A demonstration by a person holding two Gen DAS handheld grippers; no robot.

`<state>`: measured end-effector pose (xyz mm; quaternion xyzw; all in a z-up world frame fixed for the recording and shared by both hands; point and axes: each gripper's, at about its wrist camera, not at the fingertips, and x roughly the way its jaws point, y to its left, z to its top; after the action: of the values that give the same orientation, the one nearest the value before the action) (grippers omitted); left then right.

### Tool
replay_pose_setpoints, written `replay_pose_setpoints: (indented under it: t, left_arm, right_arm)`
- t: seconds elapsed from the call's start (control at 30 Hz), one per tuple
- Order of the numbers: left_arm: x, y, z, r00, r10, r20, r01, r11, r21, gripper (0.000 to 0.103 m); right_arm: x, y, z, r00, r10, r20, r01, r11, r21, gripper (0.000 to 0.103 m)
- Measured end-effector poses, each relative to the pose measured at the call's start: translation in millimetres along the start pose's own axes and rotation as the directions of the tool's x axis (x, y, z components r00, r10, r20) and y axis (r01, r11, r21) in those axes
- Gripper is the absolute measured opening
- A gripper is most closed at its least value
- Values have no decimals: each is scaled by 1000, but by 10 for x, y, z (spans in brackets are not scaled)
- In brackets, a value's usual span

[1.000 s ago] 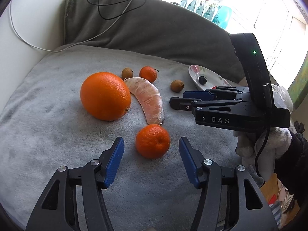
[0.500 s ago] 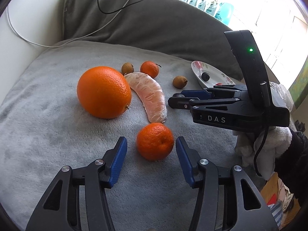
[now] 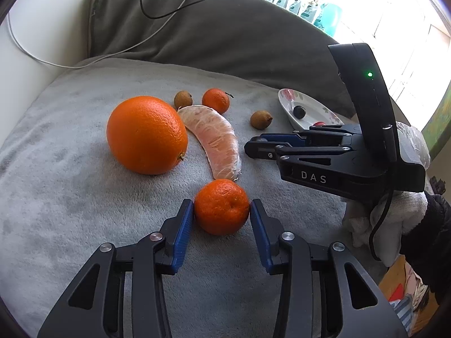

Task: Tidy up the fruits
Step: 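Carry the plum and mandarin onto the white plate and open both tools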

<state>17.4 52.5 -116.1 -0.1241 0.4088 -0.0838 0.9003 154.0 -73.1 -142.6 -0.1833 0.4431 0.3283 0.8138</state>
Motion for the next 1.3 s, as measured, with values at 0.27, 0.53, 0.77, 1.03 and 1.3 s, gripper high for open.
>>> replay_pose_setpoints:
  t: [0.27,0.53,0.77,1.03,1.3]
  left_arm:
    - [-62,15,-22,1000,8,9,-8,1000,-1,39]
    - [-164,-24,23,999,7,33,-8,1000,5,39]
    - [-218,-102,90,999,-8,49,6,1000,26,39]
    - [-157,-318,246,997,-41,67,36,996,79,39]
    - [-34,-562,443,993,-87,78,77,989,127,39]
  right_arm:
    - [-97,-15,-9,1000,4,21,-4,1000,17,24]
    - [-315,-62,-29,998,0,64,-3,999,37,24]
    - [-571,-220,-98,994,-21,106,13,997,75,24]
    - [-842,-585,-161,986,-78,149,53,985,163,24]
    - [-1046,-1021,-259,975,-146,170,99,961,259,24]
